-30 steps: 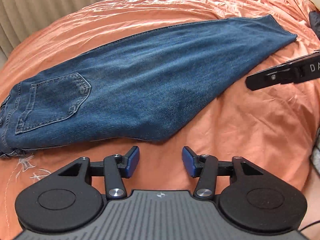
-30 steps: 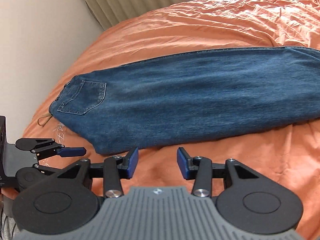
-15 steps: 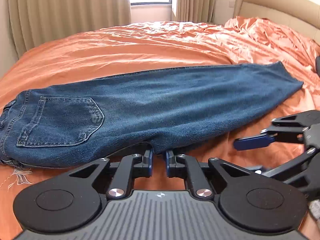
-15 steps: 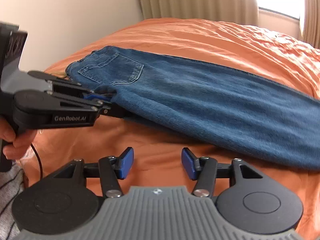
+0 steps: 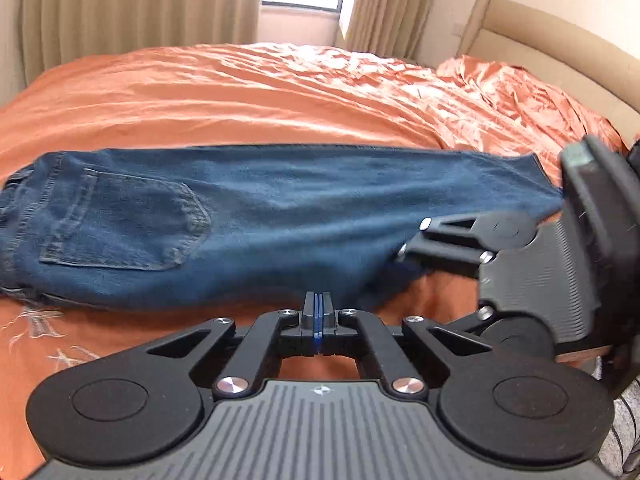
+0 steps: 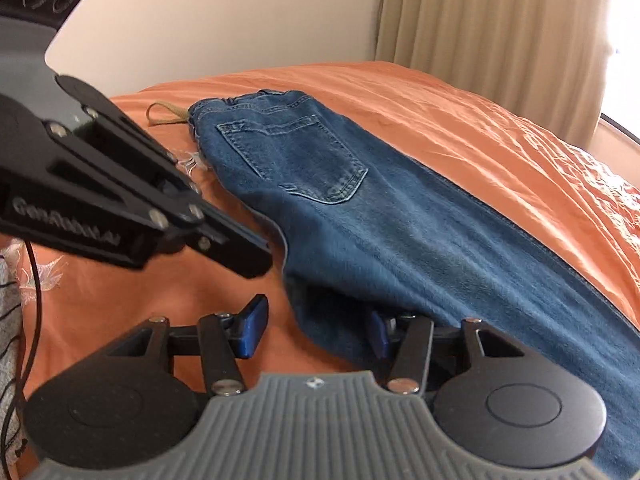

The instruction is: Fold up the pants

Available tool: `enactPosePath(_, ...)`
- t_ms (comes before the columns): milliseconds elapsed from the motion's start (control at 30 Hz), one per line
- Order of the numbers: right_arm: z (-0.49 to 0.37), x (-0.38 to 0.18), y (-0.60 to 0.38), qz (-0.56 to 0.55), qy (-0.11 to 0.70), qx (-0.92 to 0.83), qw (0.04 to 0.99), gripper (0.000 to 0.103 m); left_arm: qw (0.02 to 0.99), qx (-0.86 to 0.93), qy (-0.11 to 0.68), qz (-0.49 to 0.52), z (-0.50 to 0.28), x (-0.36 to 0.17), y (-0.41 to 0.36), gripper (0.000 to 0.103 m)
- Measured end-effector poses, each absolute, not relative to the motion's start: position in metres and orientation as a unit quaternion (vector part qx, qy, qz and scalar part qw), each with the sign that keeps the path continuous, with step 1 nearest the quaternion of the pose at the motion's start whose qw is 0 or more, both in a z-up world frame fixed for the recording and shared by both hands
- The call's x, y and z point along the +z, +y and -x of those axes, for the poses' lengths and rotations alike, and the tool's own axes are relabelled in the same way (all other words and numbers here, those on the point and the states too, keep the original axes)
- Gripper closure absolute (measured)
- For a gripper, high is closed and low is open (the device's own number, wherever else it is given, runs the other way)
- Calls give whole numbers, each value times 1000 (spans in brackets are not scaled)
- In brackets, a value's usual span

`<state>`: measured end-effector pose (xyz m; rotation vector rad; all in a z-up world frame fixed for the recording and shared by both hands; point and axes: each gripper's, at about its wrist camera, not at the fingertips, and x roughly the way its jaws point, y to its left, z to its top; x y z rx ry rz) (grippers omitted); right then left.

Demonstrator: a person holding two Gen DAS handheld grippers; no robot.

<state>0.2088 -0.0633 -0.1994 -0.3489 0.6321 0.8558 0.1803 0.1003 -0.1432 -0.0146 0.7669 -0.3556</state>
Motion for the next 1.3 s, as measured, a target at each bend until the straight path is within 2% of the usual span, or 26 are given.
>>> enactPosePath(33,-208,-202,-58,168,301,408,846,80,915,-168,367,18,-178,-140,107,103)
enactPosePath(133,-200,-209,-48,171,311,387,851,97,923,-131,358,44,-177,-137,125,103)
enactPosePath(300,-188,-213,-54,126,340,367,856,101,930,-93,355,18,-190,-142,128,103)
enactPosePath(467,-191,-226,-67,74,381,356,850,102,919,-84,385,10,-218,-154,132,102)
enactPosePath(667,-196,-218,-78,63,398,355,844,103,898,-27,438,2,-241,-190,149,99)
enactPosePath(933,-203,-182,-147,-51,409,303,859,103,915,19,402,-13,-228,-176,139,96)
enactPosePath(967,-204,-177,-162,-70,408,293,862,102,918,20,396,-6,-226,-171,138,94)
enactPosePath(1100,-210,-160,-226,-146,401,241,872,86,930,16,367,7,-221,-145,122,93)
enactPosePath(1200,-217,-150,-277,-195,390,197,878,84,936,-17,351,1,-224,-129,91,88)
enactPosePath(1300,-221,-146,-339,-258,387,144,873,79,935,-43,351,-25,-232,-121,55,88)
